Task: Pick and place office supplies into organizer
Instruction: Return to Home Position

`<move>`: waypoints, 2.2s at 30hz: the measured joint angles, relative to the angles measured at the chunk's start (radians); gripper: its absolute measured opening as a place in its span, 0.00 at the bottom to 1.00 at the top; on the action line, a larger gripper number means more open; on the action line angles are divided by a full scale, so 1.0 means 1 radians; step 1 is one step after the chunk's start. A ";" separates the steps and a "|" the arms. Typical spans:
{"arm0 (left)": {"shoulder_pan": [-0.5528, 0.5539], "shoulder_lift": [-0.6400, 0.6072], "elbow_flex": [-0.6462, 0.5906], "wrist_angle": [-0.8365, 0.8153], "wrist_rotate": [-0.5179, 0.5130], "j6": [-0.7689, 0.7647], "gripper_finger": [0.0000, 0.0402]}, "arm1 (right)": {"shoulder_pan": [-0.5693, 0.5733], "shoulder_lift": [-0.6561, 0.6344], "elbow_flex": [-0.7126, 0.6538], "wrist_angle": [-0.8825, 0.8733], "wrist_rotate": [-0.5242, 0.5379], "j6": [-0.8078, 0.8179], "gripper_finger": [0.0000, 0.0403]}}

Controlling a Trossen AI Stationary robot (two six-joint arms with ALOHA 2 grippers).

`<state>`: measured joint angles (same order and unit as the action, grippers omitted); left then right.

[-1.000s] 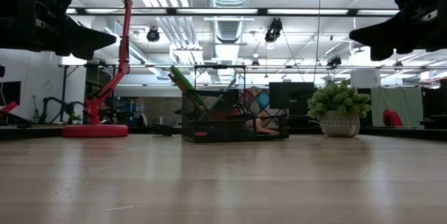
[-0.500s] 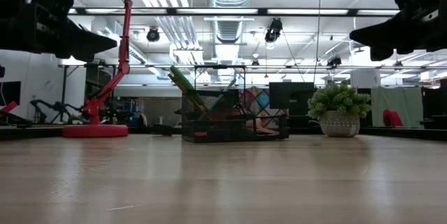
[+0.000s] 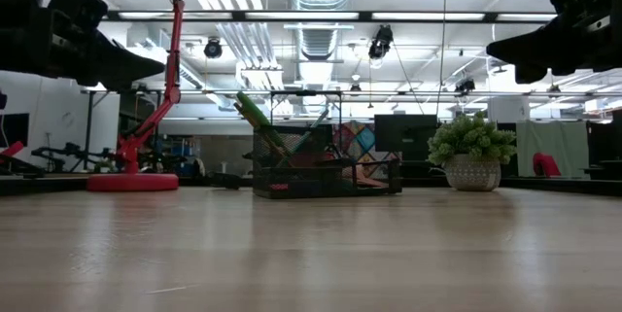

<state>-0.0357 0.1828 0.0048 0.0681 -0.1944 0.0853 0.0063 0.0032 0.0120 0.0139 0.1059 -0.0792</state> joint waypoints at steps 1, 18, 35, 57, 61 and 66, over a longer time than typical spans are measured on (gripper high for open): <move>0.000 0.003 0.000 -0.001 0.000 0.000 0.00 | 0.000 -0.001 0.000 0.000 0.000 0.000 0.02; 0.000 0.025 0.000 -0.002 0.000 0.000 0.00 | 0.000 0.000 0.000 0.000 0.000 0.000 0.02; 0.000 0.026 0.000 -0.002 0.000 0.000 0.00 | 0.000 0.011 0.000 0.000 0.000 0.000 0.02; 0.000 0.025 0.000 -0.003 0.000 0.000 0.00 | 0.000 0.013 0.000 0.000 0.000 -0.001 0.02; 0.000 0.025 0.000 -0.003 0.000 0.000 0.00 | 0.000 0.013 0.000 0.000 0.000 0.000 0.02; 0.000 0.025 0.000 -0.001 0.000 0.000 0.00 | 0.000 0.013 0.000 0.000 0.000 -0.001 0.02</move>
<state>-0.0357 0.2074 0.0048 0.0669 -0.1944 0.0853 0.0063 0.0158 0.0124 0.0139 0.1062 -0.0799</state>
